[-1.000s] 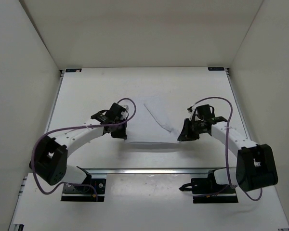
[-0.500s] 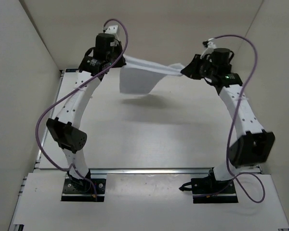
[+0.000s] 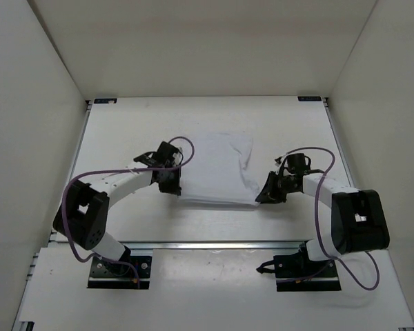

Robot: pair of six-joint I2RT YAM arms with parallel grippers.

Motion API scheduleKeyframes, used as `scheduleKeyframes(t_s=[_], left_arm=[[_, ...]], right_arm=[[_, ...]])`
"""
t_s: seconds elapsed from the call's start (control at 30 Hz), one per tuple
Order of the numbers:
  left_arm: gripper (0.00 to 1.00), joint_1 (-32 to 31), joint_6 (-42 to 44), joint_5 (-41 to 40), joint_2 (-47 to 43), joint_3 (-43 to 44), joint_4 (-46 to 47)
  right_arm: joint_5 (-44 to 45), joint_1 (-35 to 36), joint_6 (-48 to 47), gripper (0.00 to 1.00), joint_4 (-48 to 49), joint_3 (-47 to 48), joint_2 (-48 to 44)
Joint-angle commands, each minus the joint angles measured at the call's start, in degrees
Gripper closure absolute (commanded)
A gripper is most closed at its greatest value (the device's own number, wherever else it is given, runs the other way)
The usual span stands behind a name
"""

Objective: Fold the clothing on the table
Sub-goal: Flatten the skirt out

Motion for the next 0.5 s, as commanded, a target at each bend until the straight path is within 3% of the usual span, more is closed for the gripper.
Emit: scheduleKeyframes(t_s=[0.0, 0.07, 0.17, 0.3, 0.33, 0.47], left_arm=[[1.0, -1.0, -3.5, -1.7, -5.0, -3.8, 2.1], [1.0, -1.7, -4.4, -2.0, -5.1, -5.6, 2.0], [1.0, 0.1, -3.9, -1.4, -5.5, -6.2, 1.6], [1.0, 1.4, -3.6, -1.9, -7.1, -5.4, 0.0], [1.0, 2.2, -3.4, -1.7, -7.4, -4.8, -0.3], [1.0, 3.3, -2.5, -1.2, -8.8, -3.7, -2.7]], right_arm=[[3.4, 0.3, -0.2, 0.91, 1.1, 1.7, -3.6], [4.6, -0.1, -0.6, 0.89, 0.6, 2.6, -5.1], [5.3, -1.1, -1.5, 1.0, 0.8, 4.1, -6.3], [2.5, -1.9, -1.5, 0.99, -1.8, 4.8, -5.1], [0.5, -1.8, -1.6, 0.96, -2.1, 4.2, -4.9], [4.6, 1.8, -4.3, 0.65, -4.4, 3.8, -5.4]])
